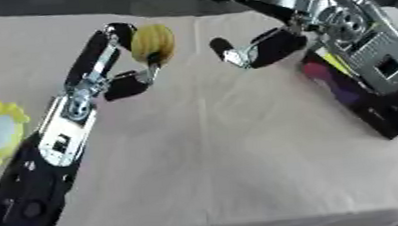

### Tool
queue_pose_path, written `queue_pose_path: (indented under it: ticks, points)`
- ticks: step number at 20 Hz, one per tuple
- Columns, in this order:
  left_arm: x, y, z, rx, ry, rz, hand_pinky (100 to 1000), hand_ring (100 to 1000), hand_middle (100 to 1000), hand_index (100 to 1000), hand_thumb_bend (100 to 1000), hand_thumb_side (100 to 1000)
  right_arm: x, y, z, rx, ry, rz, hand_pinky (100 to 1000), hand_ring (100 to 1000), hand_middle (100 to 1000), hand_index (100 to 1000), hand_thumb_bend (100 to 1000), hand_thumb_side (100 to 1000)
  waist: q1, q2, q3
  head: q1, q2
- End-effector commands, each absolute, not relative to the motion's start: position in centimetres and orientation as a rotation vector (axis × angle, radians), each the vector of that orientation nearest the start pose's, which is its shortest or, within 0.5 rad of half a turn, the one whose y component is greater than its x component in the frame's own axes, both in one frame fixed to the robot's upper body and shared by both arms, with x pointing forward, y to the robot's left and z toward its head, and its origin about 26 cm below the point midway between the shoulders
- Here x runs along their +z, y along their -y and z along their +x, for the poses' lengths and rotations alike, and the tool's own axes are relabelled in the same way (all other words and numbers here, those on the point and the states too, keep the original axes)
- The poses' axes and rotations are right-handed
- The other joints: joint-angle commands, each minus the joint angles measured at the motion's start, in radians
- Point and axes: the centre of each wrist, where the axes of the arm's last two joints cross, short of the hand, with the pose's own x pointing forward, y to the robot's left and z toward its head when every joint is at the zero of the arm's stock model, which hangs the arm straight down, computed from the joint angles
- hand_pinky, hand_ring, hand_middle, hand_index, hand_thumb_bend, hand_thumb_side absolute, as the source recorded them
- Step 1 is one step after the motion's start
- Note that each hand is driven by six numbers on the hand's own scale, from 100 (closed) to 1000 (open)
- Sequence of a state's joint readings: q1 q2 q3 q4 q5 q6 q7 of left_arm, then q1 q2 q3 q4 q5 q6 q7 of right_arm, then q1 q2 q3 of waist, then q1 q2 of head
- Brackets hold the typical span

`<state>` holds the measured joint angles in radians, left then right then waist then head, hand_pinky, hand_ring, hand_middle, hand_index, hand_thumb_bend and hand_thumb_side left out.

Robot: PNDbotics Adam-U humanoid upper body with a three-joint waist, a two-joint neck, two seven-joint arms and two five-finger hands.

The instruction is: Pick up the objects with one hand, pass them to the other hand, and then place them into the box on the other side of the table.

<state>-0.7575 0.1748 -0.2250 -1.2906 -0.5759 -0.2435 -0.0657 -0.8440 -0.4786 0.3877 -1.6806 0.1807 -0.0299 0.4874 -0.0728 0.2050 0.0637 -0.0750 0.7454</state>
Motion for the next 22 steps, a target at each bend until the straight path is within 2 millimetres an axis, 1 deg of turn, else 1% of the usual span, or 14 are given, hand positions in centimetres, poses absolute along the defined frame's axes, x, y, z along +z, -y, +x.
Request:
queue_pose_path:
  ticks: [1, 8, 13, 16, 22]
  points:
    - [17.5, -14.1, 42.5, -1.097, 2.216, 0.378, 629, 507, 485, 598, 100, 298, 28.2, 16.0, 36.9, 1.593, 2.05, -0.128, 1000, 1000, 1000, 1000, 100, 100, 0.002, -0.023, 0.004, -0.007, 0.002]
    - [17.2, -13.2, 42.4, -1.104, 2.24, 0.333, 629, 505, 483, 597, 100, 316, 28.1, 15.1, 37.4, 1.619, 2.048, -0.117, 1000, 1000, 1000, 1000, 100, 100, -0.001, -0.019, 0.014, -0.015, 0.002]
    - [17.4, -12.6, 42.3, -1.102, 2.27, 0.323, 628, 507, 484, 597, 100, 305, 27.9, 14.5, 37.5, 1.643, 2.041, -0.092, 1000, 1000, 1000, 1000, 100, 100, -0.003, -0.018, 0.018, -0.021, 0.002]
    - [17.6, -12.3, 42.2, -1.097, 2.304, 0.342, 627, 508, 485, 597, 100, 287, 27.7, 14.4, 37.7, 1.641, 2.027, -0.092, 1000, 1000, 1000, 999, 100, 100, -0.002, -0.017, 0.019, -0.024, 0.001]
    - [17.6, -12.2, 42.1, -1.073, 2.385, 0.361, 627, 511, 486, 595, 100, 281, 27.1, 14.5, 38.3, 1.633, 1.991, -0.128, 1000, 1000, 1000, 999, 100, 100, -0.001, -0.015, 0.021, -0.035, -0.001]
